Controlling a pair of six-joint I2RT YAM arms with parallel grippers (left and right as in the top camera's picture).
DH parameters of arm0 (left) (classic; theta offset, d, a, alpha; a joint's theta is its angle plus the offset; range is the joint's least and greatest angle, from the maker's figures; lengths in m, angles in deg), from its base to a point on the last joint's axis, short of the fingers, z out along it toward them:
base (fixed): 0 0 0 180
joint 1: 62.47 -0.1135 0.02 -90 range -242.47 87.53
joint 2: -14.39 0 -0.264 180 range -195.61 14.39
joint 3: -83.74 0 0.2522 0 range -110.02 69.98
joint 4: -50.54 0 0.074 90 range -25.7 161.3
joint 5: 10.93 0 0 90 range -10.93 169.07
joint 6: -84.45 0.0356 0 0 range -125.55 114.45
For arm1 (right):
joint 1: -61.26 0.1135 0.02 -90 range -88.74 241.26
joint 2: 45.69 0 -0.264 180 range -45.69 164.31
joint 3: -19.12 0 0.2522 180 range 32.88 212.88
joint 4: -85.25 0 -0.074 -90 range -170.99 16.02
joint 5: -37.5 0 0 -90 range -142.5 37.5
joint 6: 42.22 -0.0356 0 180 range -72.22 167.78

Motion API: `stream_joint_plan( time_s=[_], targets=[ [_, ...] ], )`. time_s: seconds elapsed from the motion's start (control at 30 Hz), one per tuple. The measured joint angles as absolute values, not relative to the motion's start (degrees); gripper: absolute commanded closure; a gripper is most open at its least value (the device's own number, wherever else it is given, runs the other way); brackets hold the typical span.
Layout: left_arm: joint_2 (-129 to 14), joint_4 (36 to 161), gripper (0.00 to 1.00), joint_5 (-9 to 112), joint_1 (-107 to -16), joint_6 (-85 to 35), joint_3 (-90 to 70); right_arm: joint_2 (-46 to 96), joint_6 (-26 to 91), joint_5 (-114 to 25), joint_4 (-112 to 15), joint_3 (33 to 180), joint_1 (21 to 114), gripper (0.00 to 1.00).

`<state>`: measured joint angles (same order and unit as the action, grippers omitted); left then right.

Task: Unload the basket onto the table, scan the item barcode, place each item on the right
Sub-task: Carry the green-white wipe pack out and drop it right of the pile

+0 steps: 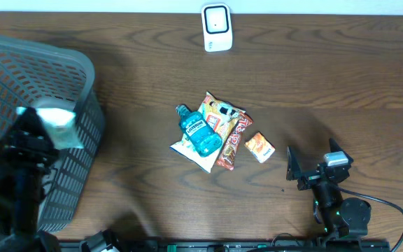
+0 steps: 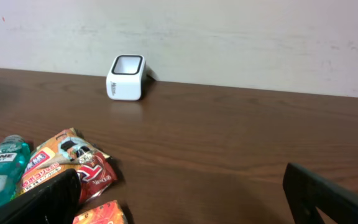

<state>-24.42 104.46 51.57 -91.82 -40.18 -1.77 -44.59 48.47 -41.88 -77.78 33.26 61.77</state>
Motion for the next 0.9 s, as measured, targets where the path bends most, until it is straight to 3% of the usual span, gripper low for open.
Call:
stream_joint_plan(
  time_s=[0.47, 0.63, 0.9],
  targets=[
    [-30.74, 99.65, 0.93, 43.00, -69.72, -41.80, 1.18, -44.59, 48.47, -41.88, -77.78, 33.26, 61.77, 0.01],
    [-41.19, 94.30, 0.93, 43.98, -57.17, -41.38, 2.14, -44.59, 48.47, -41.93, -77.80, 33.26, 61.77, 0.01],
    [-62.58, 74.06, 0.93, 44.57, -40.82, -39.81, 2.21, -44.59, 48.47, -41.91, -77.78, 33.26, 61.77, 0.01]
  ],
)
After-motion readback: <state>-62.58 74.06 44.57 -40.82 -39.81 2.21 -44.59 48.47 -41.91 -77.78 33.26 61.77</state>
